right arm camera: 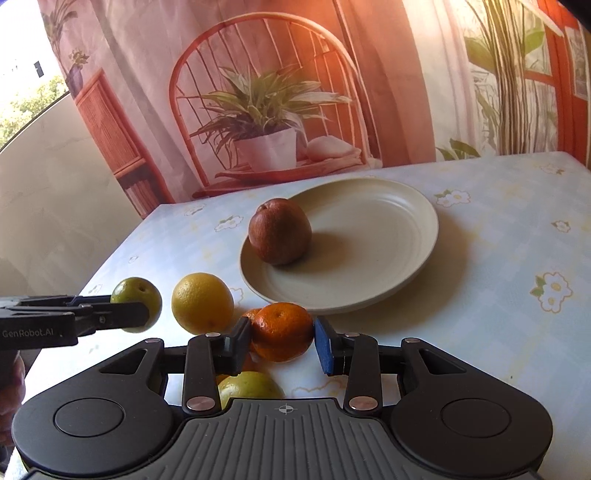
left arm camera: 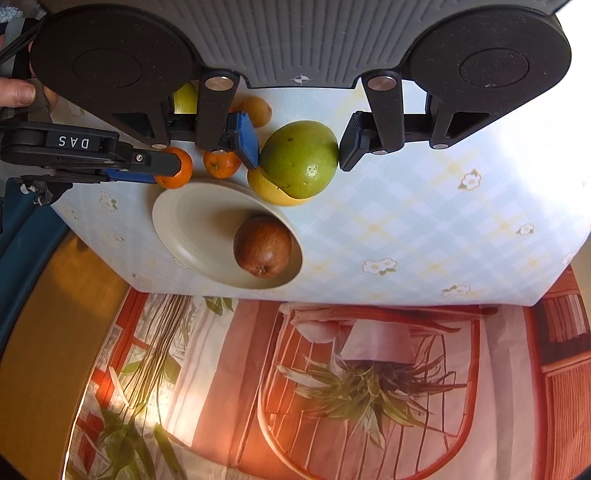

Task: Organize fruits
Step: 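Grasp a green lime with the left gripper while the right gripper grasps a mandarin, then lower the lime and mandarin onto the plate and open both grippers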

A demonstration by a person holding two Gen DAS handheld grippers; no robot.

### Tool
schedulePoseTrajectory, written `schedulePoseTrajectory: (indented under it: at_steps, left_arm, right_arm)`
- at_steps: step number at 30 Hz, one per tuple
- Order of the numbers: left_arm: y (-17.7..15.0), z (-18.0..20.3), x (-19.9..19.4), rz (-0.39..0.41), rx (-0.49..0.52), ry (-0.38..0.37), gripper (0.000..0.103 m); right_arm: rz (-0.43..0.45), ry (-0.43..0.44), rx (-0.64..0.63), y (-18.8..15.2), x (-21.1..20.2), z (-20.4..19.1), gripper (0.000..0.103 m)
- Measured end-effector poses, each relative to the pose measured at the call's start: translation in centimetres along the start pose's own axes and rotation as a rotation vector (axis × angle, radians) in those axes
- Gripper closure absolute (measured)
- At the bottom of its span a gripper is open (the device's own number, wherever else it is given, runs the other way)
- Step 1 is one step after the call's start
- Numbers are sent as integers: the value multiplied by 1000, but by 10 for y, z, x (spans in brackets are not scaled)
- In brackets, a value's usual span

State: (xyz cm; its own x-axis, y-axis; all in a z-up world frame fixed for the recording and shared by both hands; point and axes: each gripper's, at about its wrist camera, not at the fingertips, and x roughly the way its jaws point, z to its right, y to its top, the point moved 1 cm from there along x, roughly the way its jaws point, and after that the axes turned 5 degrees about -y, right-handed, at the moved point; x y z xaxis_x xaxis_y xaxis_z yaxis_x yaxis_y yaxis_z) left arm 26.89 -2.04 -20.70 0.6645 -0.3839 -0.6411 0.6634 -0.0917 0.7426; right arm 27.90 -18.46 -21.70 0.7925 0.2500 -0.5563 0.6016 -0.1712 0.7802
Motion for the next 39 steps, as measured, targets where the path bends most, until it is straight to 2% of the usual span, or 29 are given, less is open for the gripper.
schedulePoseTrajectory:
  at_steps: [7, 14, 19, 23, 29, 34, 39]
  left_arm:
    - [35, 21, 16, 9, 90, -49, 53]
    - [45, 48, 67, -90, 206, -69, 53]
    - [46, 53, 98, -156, 238, -55, 53]
    - [50, 52, 109, -171, 254, -41, 53]
    - [56, 51, 121, -179, 305, 8, 53]
    - [60, 42, 133, -196, 296, 55, 53]
    - [65, 36, 136, -179, 284, 72, 53]
  right_arm:
    - [32, -17, -19, 18, -3, 17, 69]
    - [34, -50, -50, 38, 4, 48, 69]
    - [19, -70, -73, 45, 14, 59, 69]
    - [15, -56, -90, 44, 20, 58, 69]
    - [3, -47, -101, 40, 27, 55, 69]
    - [-5, -39, -99, 37, 30, 53, 69]
    - [-16, -34, -112, 35, 33, 49, 69]
